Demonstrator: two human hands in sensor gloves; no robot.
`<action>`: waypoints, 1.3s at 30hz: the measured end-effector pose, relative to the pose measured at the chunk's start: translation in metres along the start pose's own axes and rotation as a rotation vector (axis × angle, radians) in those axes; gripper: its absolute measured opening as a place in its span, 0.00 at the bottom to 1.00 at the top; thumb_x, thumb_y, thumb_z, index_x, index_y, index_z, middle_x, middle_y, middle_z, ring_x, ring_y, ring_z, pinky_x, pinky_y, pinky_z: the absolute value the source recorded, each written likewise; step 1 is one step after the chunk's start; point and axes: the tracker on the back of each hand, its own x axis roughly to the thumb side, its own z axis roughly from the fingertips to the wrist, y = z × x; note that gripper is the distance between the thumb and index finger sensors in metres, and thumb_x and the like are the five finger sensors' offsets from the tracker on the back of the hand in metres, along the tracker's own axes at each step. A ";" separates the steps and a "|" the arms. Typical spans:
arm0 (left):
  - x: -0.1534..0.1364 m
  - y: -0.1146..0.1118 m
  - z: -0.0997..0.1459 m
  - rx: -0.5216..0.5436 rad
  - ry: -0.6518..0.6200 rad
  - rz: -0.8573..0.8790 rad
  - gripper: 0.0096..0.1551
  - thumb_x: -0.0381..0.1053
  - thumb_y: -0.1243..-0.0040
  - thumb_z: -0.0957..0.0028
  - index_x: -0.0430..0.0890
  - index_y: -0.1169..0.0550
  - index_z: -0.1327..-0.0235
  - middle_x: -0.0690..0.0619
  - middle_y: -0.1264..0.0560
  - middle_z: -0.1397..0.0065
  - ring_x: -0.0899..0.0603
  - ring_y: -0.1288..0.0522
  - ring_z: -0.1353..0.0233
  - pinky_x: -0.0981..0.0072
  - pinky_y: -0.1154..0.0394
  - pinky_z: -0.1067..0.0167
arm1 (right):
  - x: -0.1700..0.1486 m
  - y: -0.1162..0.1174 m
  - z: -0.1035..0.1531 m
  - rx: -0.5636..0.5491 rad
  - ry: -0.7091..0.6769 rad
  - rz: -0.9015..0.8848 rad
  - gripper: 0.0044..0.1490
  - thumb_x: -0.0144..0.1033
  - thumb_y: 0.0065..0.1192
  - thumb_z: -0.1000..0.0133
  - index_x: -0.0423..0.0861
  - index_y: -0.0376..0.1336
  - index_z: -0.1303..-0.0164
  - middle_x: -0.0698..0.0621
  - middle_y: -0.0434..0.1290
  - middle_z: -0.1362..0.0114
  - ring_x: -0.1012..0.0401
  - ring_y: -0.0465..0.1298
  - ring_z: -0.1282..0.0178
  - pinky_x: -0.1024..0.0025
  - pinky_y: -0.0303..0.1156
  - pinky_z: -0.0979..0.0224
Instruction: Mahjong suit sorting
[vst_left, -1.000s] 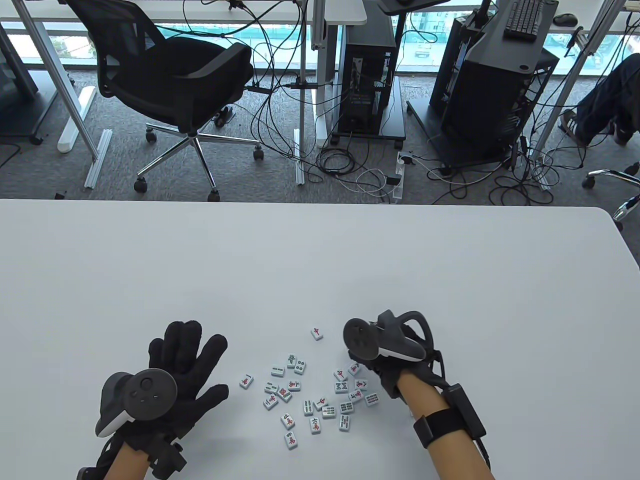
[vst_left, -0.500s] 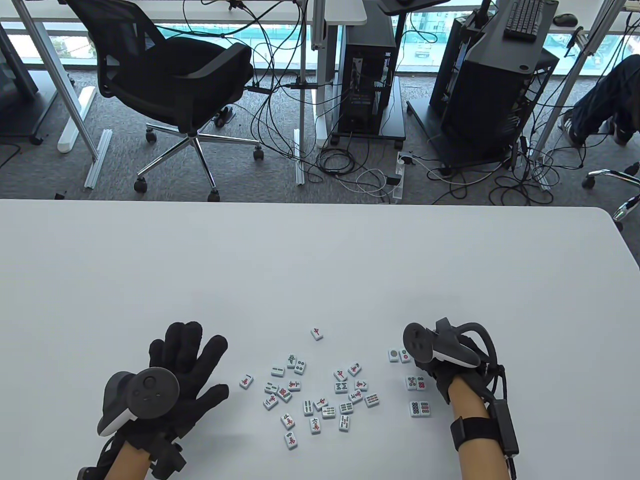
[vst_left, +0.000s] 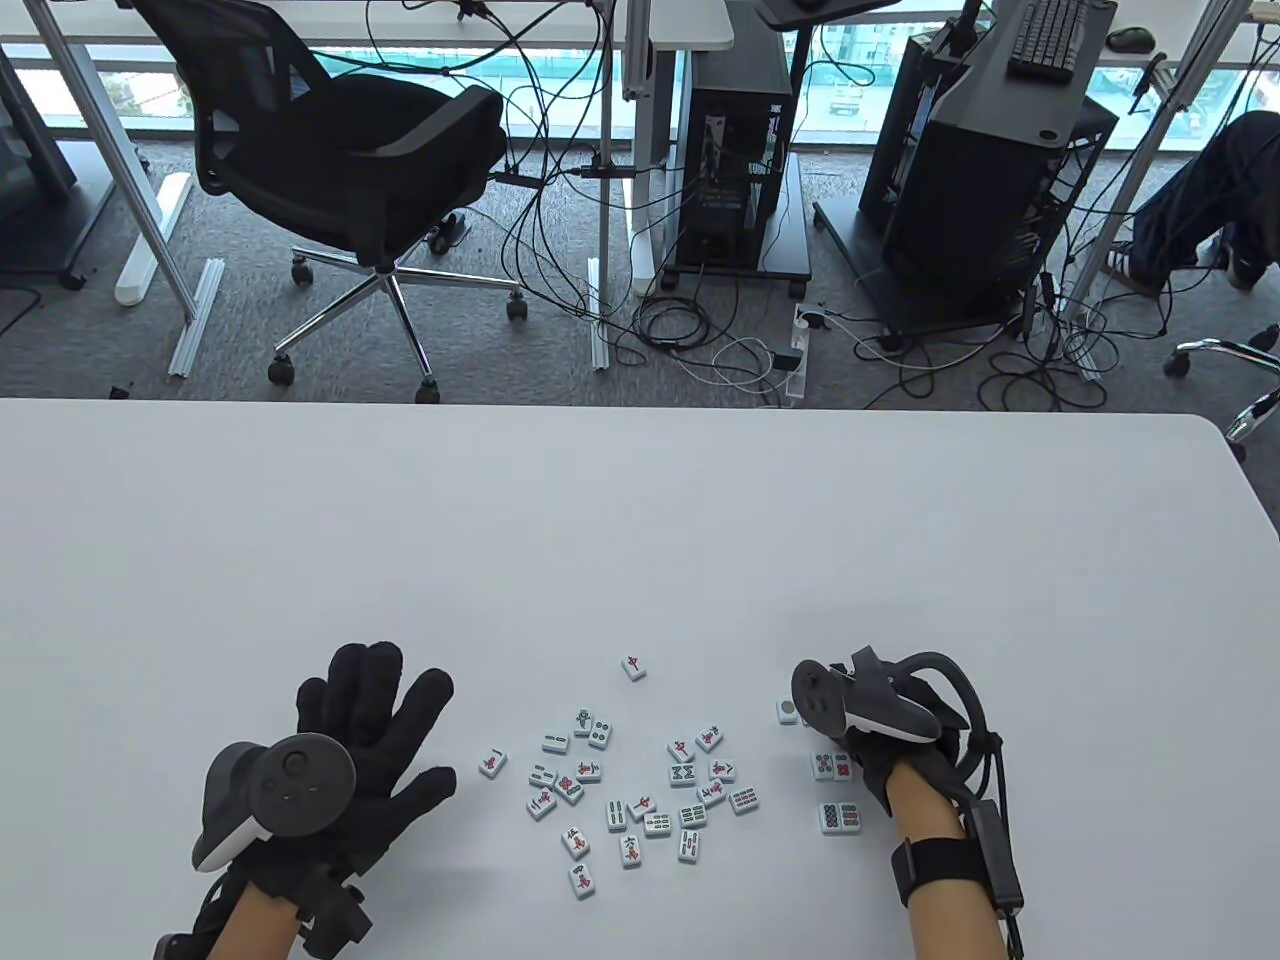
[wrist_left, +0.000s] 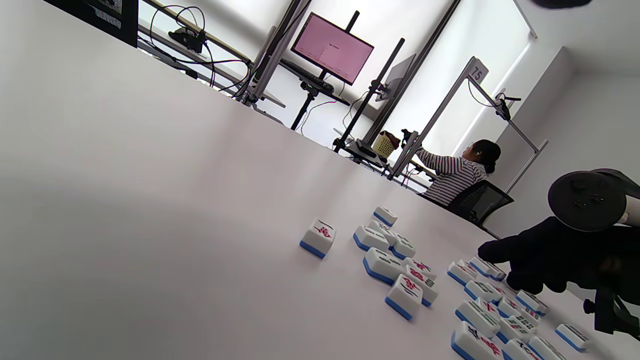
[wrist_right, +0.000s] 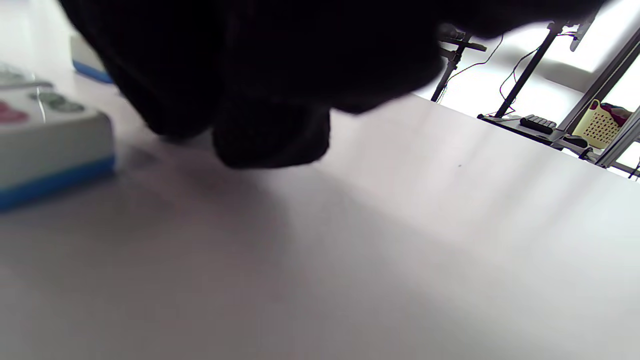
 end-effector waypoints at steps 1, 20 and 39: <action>0.000 0.000 0.000 0.001 -0.001 0.002 0.48 0.79 0.57 0.50 0.68 0.56 0.20 0.67 0.77 0.20 0.51 0.84 0.19 0.45 0.82 0.29 | -0.001 -0.006 0.001 -0.009 0.016 -0.010 0.40 0.46 0.70 0.54 0.42 0.64 0.34 0.52 0.82 0.63 0.64 0.78 0.77 0.71 0.77 0.70; 0.001 0.004 0.002 0.024 -0.032 0.023 0.48 0.79 0.57 0.50 0.68 0.56 0.20 0.67 0.77 0.20 0.51 0.84 0.19 0.45 0.82 0.29 | 0.155 -0.076 -0.024 -0.154 -0.254 -0.130 0.38 0.49 0.68 0.54 0.40 0.69 0.39 0.51 0.83 0.68 0.64 0.77 0.82 0.72 0.76 0.75; 0.003 0.005 0.003 0.033 -0.040 0.035 0.48 0.79 0.57 0.50 0.68 0.56 0.20 0.67 0.77 0.20 0.51 0.84 0.19 0.45 0.82 0.29 | 0.200 -0.064 -0.049 -0.039 -0.210 -0.047 0.36 0.49 0.69 0.54 0.38 0.71 0.43 0.51 0.83 0.69 0.65 0.76 0.83 0.72 0.76 0.76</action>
